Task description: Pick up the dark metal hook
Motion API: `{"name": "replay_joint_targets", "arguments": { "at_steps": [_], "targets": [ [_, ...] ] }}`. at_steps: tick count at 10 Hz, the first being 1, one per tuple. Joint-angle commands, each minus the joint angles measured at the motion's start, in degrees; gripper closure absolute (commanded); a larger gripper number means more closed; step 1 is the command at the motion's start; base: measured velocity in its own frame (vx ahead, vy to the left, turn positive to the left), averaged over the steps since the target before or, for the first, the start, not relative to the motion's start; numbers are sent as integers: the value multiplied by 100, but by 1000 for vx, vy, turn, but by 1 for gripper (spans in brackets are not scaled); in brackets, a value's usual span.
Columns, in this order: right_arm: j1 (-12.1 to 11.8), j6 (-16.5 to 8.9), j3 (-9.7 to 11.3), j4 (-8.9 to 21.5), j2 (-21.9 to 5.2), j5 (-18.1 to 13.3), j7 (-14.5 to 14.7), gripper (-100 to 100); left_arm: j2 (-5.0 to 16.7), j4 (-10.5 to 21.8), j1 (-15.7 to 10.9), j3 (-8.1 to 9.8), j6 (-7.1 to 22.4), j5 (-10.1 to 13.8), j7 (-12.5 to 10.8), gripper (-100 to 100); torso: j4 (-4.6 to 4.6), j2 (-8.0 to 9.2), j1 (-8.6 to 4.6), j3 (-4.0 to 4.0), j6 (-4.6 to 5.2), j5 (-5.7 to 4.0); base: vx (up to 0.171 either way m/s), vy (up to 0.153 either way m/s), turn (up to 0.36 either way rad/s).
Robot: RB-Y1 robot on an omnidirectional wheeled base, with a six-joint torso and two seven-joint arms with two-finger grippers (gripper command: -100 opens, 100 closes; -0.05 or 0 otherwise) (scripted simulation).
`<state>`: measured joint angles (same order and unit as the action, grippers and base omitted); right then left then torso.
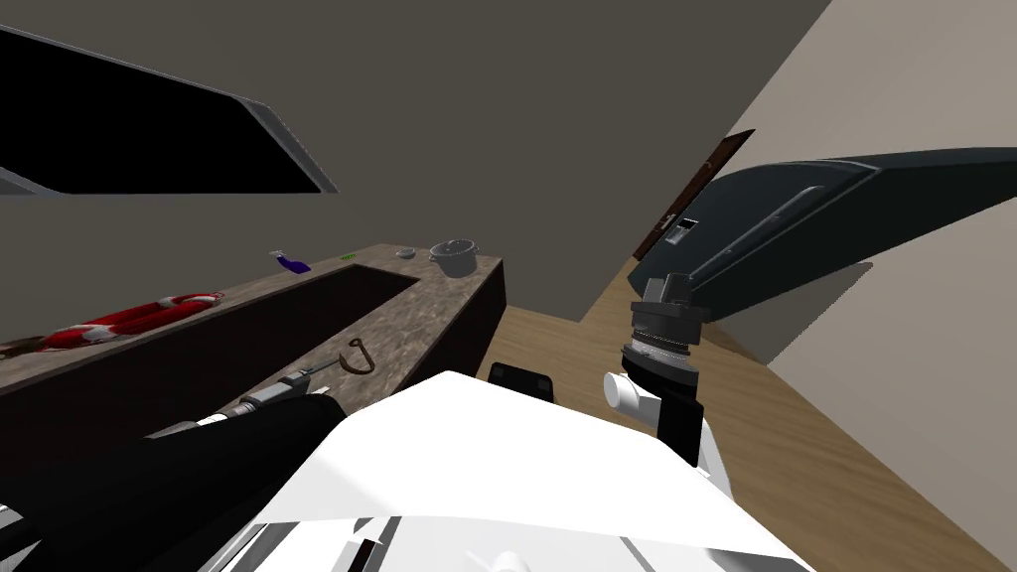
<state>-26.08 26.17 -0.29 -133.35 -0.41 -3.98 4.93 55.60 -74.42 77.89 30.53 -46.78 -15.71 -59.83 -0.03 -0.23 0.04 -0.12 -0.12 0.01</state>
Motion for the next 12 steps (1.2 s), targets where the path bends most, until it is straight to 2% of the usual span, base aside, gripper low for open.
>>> {"name": "replay_joint_targets", "arguments": {
  "at_steps": [1, 2, 3, 4, 5, 6, 7, 8, 9, 11, 12],
  "targets": [
    [0, 0, 0, 0, 0, 0, 0, 0, 158, 222, 112, 4, 19, -50, -186, -100, 0, 0, 0, 0, 0, 0, 34, -19, -366],
    [1, 0, 0, 0, 0, 0, 0, 0, 219, 315, 158, 6, 18, -67, -253, -100, -1, -2, 1, -1, 5, 0, 31, -19, -261],
    [0, 0, 0, 0, 0, 0, 0, 0, 152, 215, 131, -1, 29, -59, -180, -100, 0, -1, -1, -1, -1, -1, 13, -6, -31],
    [-1, 0, -1, 0, 0, 0, 0, 0, 160, 219, 140, 3, 37, -61, -200, 0, 2, 6, 0, 4, -7, 0, 0, 0, 0],
    [0, 0, -1, 0, 0, 0, 0, 0, 378, 242, 109, -215, 120, 226, -32, -100, 3, 12, 2, 7, -6, 1, -31, -8, -38],
    [0, 0, 0, 0, 0, 0, 0, 0, 378, 242, 109, -215, 120, 339, -32, -100, 5, 21, 1, 12, -4, 1, -46, -8, -31],
    [0, 0, 0, 0, 0, 0, 0, 0, 597, 266, 80, -434, 204, 534, 133, -100, 7, 29, 1, 17, -6, 1, -60, -17, -36],
    [0, 0, 0, 0, 0, 0, 0, 0, 597, 266, 80, -434, 204, 702, 133, -100, 9, 35, -1, 20, -5, 1, -48, -15, -24],
    [0, 0, 0, 0, 0, 0, 0, 0, 816, 290, 51, -652, 288, 875, 299, -100, 9, 34, -2, 20, -7, 0, -58, -13, -30],
    [0, 0, 0, 0, 0, 0, 0, 0, 816, 290, 51, -652, 288, 1139, 299, -100, 9, 33, -2, 20, -7, 0, -29, -11, -14],
    [0, 0, -1, 0, 0, 0, 0, 0, 1036, 314, 22, -870, 372, 1356, 465, -100, 7, 25, 0, 16, -8, 0, -28, -11, -34]
  ]
}}
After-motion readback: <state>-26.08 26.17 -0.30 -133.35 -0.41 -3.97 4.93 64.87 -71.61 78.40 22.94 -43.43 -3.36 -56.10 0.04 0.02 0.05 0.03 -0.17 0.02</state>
